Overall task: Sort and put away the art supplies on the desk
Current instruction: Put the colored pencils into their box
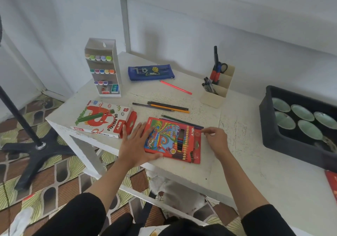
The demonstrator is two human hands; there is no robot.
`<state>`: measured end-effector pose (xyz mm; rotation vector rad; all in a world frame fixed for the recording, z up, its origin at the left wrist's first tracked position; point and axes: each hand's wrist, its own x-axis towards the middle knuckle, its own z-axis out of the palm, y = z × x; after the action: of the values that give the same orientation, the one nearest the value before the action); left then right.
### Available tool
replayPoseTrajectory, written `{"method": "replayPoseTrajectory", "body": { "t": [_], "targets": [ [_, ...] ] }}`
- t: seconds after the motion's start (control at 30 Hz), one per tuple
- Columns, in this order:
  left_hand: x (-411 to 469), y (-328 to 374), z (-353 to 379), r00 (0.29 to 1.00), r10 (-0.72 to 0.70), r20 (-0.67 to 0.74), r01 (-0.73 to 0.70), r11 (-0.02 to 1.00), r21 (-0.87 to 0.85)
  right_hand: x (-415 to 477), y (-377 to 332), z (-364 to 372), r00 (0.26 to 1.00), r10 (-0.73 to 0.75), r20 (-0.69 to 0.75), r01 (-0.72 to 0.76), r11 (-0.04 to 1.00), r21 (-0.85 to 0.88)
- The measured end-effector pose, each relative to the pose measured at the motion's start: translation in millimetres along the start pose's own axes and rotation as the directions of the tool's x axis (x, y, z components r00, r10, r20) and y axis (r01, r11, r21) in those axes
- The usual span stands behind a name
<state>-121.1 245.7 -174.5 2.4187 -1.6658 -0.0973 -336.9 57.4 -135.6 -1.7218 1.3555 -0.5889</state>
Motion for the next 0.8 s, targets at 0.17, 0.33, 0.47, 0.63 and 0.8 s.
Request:
{"method": "replayPoseTrajectory", "body": {
  "t": [0.17,0.33,0.47,0.63,0.8],
  "targets": [
    [-0.8,-1.4,1.8,1.000,0.002,0.012,-0.002,1.000,-0.013,42.9,-29.7,5.4,0.983,-0.178,0.047,0.183,0.975,-0.125],
    [1.3,-2.0,3.1,1.000,-0.011,0.014,0.012,0.998,-0.057,100.2,-62.5,20.3,0.915,-0.334,0.226,0.384,0.893,-0.236],
    [1.2,-1.1,2.8,1.000,-0.021,0.010,0.022,0.998,-0.066,154.9,-78.7,42.2,0.866,-0.377,0.328,0.486,0.786,-0.381],
    [0.8,3.2,0.3,0.999,-0.047,0.025,0.048,0.997,-0.059,187.2,-92.7,66.9,0.786,-0.454,0.420,0.618,0.541,-0.570],
    [1.9,3.3,-0.1,0.997,-0.067,0.036,0.069,0.996,-0.049,197.9,-87.6,80.7,0.829,-0.398,0.394,0.552,0.463,-0.694]
  ]
}}
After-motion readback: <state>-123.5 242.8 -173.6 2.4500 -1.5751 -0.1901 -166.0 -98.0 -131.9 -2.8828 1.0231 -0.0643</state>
